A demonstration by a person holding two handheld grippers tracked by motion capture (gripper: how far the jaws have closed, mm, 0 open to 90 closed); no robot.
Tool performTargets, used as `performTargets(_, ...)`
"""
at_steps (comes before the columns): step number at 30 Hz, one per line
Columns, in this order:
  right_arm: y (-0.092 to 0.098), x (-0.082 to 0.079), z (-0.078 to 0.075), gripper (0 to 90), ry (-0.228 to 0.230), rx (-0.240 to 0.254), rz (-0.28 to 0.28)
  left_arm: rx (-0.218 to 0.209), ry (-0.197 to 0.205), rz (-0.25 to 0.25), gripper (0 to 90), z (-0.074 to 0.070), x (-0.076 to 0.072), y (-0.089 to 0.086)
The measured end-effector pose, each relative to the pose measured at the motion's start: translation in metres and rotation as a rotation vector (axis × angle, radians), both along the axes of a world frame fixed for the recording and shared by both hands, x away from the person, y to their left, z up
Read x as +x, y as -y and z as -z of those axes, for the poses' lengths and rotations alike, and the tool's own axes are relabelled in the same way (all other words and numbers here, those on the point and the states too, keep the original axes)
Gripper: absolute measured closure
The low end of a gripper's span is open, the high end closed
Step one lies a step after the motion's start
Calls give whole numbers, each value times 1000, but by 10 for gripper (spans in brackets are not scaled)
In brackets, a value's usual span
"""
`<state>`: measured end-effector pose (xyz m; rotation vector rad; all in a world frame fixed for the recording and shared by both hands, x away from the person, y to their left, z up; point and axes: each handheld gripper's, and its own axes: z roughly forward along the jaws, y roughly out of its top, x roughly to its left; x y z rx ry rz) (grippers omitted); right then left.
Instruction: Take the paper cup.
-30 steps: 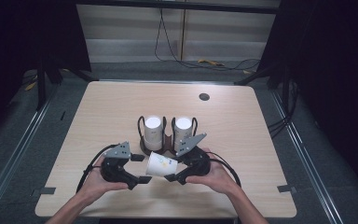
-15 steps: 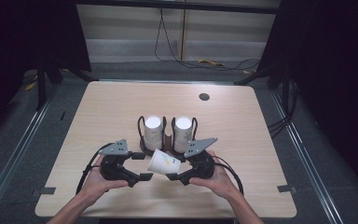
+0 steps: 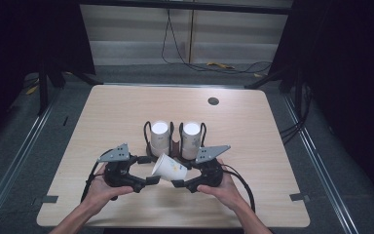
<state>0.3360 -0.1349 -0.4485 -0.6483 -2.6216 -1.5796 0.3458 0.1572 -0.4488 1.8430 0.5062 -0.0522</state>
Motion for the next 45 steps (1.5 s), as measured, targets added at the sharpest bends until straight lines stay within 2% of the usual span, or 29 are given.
performTargets(2, -1, 0, 0, 367, 0, 5, -9, 4, 7, -9, 168, 0, 1, 0)
performTargets(5, -2, -1, 0, 366, 0, 7, -16, -18, 5, -3, 162, -2, 2, 2)
performTargets(12, -3, -4, -1, 368, 15, 13, -21, -34, 1, 31, 175, -3, 2, 10)
performTargets(14, -3, -4, -2, 368, 17, 15, -21, -40, -11, 33, 176, -2, 3, 12)
performTargets(26, -8, -6, -2, 368, 30, 4, -42, -72, -22, 59, 156, 5, 4, 19)
performTargets(28, -9, -6, -2, 368, 36, 2, -40, -82, -37, 63, 157, 5, 4, 20)
performTargets(35, -11, -6, 0, 369, 35, -3, -60, -69, -40, 82, 159, 6, 4, 21)
performTargets(38, -11, -6, 1, 365, 36, -14, -64, -51, -6, 84, 169, 6, 1, 23)
performTargets(40, -9, -6, 2, 364, 13, -10, -73, -52, 3, 95, 186, 5, 0, 23)
performTargets(45, -9, -6, 2, 359, 13, -27, -84, -56, 2, 112, 213, 5, 1, 21)
